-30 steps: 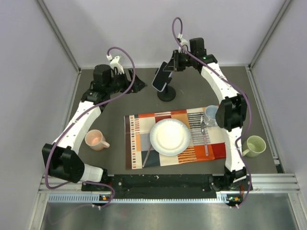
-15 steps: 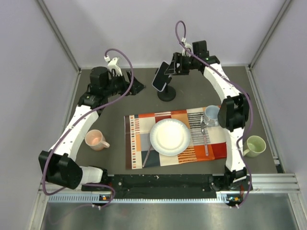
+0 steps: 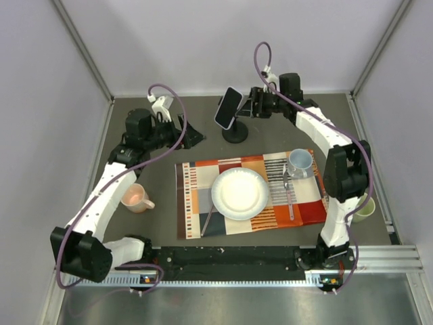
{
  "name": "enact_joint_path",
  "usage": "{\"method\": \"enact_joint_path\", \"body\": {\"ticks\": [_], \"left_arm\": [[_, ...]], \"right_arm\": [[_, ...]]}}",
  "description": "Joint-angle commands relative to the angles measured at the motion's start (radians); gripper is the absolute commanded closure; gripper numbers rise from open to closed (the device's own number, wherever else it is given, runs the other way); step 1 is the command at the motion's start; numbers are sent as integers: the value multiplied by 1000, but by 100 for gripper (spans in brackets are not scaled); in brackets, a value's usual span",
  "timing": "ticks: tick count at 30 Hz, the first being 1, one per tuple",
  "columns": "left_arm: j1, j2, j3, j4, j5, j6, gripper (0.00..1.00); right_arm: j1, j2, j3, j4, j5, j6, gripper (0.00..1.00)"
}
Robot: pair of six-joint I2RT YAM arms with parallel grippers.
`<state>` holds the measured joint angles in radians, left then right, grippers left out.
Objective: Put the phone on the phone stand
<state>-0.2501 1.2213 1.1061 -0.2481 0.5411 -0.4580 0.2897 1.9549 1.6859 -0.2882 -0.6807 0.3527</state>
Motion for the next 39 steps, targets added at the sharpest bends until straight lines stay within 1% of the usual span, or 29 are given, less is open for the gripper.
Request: {"method": "enact_joint_path", "body": {"ticks": [1, 3, 4, 6, 9, 11, 15, 16, 19, 23, 26, 29, 30, 32, 33, 34, 35, 36, 38, 39], "left_arm": [[2, -110, -63, 66, 52, -34, 14], [2, -132, -81, 66, 62, -41, 14], [2, -155, -100, 66, 69, -42, 14], [2, -175, -117, 66, 83, -47, 14], [2, -210, -149, 58, 83, -42, 14], [0, -227, -157, 46, 82, -31, 14], [2, -241, -152, 24, 86, -11, 14], [0, -244, -149, 18, 88, -10, 14], [2, -247, -144, 12, 91, -5, 14], [2, -252, -141, 10, 99, 1, 14], [2, -250, -141, 6, 100, 2, 14], [2, -250, -138, -3, 106, 7, 14], [2, -250, -135, -9, 106, 12, 14], [2, -250, -126, -22, 103, 31, 14], [2, -246, -117, -37, 102, 39, 14], [2, -243, -111, -43, 99, 48, 14], [2, -238, -103, -49, 100, 61, 14], [2, -229, -89, -49, 105, 65, 14], [2, -215, -74, -36, 120, 71, 14], [3, -192, -59, -23, 146, 73, 14]], "right_arm": [[-9, -73, -16, 219, -32, 19, 37], [-9, -53, 11, 208, -57, -23, 46], [-11, -45, 30, 210, -60, -30, 52], [-9, -25, 49, 210, -56, -43, 56], [-6, -10, 70, 208, -25, -47, 57], [-3, -2, 81, 215, -22, -47, 61], [11, 21, 110, 201, -20, -70, 63], [9, 28, 126, 192, -16, -75, 65], [11, 33, 127, 179, 10, -81, 65], [16, 48, 138, 181, 6, -89, 65], [16, 59, 140, 185, 1, -101, 67], [16, 79, 149, 188, -45, -130, 70], [16, 85, 156, 187, -57, -139, 73], [16, 99, 166, 188, -85, -156, 76], [16, 116, 182, 188, -118, -162, 85], [17, 127, 192, 190, -140, -169, 89], [16, 133, 202, 190, -190, -188, 96], [16, 147, 221, 187, -227, -204, 100], [16, 151, 241, 178, -330, -265, 100], [16, 157, 260, 176, -420, -283, 100]]}}
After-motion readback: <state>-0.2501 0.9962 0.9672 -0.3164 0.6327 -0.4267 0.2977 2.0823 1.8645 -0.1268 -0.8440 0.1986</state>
